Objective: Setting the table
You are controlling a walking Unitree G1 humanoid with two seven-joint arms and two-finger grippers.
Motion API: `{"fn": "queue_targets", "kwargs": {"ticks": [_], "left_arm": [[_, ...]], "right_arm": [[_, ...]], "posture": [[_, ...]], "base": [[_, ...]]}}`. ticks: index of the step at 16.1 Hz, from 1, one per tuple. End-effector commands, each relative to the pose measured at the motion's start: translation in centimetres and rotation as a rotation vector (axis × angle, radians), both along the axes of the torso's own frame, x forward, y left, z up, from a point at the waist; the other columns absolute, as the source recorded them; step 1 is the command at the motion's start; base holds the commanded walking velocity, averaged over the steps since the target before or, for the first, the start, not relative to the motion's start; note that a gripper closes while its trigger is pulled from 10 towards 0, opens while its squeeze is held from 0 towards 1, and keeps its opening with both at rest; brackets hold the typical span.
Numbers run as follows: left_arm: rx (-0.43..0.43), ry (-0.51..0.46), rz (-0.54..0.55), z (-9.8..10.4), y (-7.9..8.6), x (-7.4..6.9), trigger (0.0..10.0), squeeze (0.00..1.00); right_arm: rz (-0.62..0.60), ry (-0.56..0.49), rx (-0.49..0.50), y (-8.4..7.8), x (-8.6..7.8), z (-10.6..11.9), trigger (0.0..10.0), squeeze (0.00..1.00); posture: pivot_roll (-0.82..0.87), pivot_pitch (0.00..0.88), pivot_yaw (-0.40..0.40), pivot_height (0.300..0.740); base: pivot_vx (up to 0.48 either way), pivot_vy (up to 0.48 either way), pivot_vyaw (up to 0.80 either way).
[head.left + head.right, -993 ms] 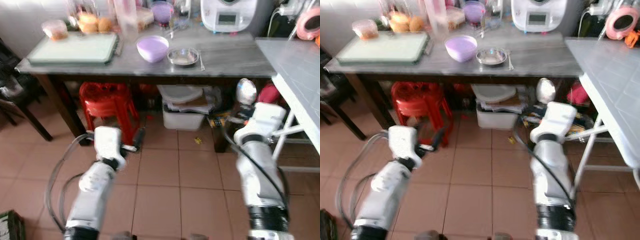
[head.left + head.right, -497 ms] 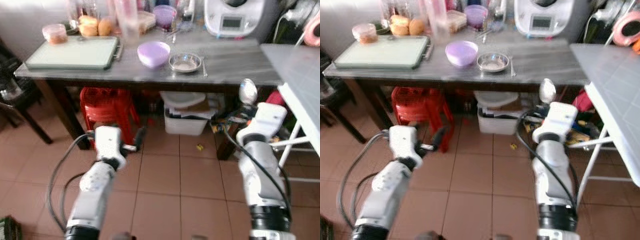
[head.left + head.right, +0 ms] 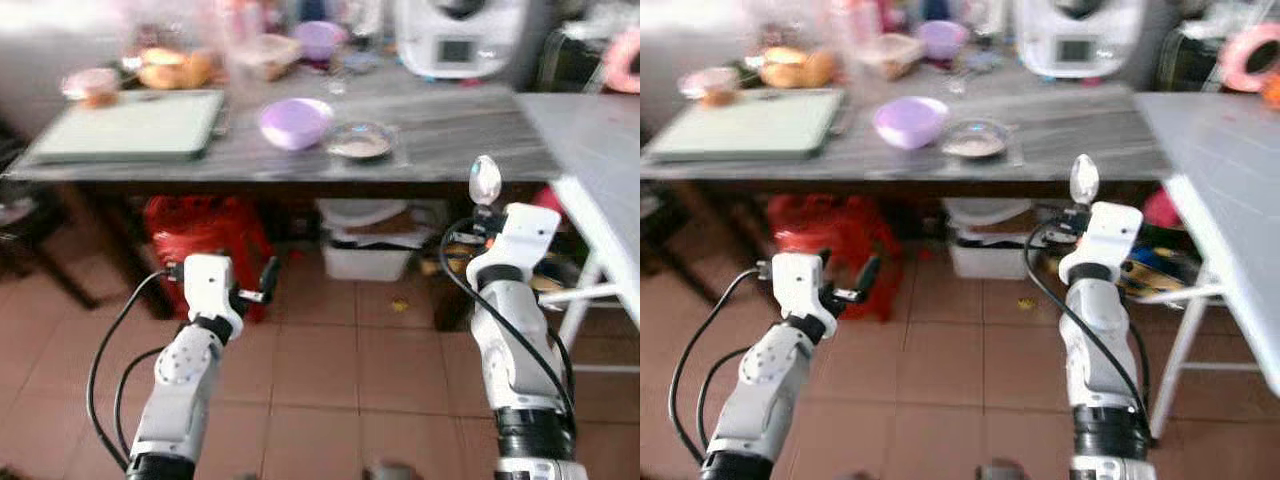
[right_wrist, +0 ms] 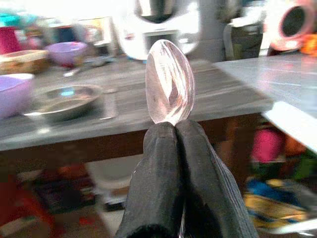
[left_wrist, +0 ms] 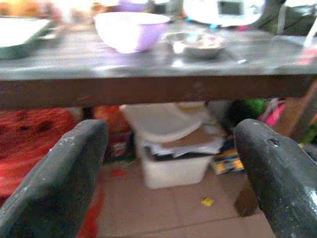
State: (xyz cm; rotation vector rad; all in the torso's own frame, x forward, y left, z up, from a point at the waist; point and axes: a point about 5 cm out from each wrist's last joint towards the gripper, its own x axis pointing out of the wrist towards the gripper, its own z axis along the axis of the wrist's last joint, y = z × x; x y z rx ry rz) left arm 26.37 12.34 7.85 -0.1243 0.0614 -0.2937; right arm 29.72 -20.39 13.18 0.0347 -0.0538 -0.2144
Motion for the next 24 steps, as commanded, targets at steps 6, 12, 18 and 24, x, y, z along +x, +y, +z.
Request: {"fn": "queue_targets", "kwargs": {"ticks": [6,12,18,24], "left_arm": [[0.006,-0.011,-0.022,0.25,-0.34,-0.14,10.0,0.00],[0.008,-0.007,-0.023,0.22,-0.30,-0.13,10.0,0.00],[0.009,-0.006,-0.024,0.19,-0.32,-0.13,10.0,0.00],[0.012,-0.006,-0.028,0.18,-0.36,-0.16,10.0,0.00]], "right_arm": [[-0.011,-0.020,0.001,-0.23,-0.05,0.43,10.0,0.00],[-0.012,-0.018,0.003,-0.20,-0.07,0.39,10.0,0.00],[-0.004,-0.020,0.011,-0.14,0.00,0.38,10.0,0.00],[0.015,-0.026,0.021,0.12,0.03,0.44,10.0,0.00]], "posture": [[-0.05,0.000,0.031,0.740],[-0.05,0.000,0.033,0.740],[-0.05,0.000,0.033,0.740],[-0.05,0.000,0.031,0.740]], "base": [[0.395,0.000,0.00],[0.369,0.000,0.00],[0.347,0.000,0.00],[0.344,0.000,0.00]]}}
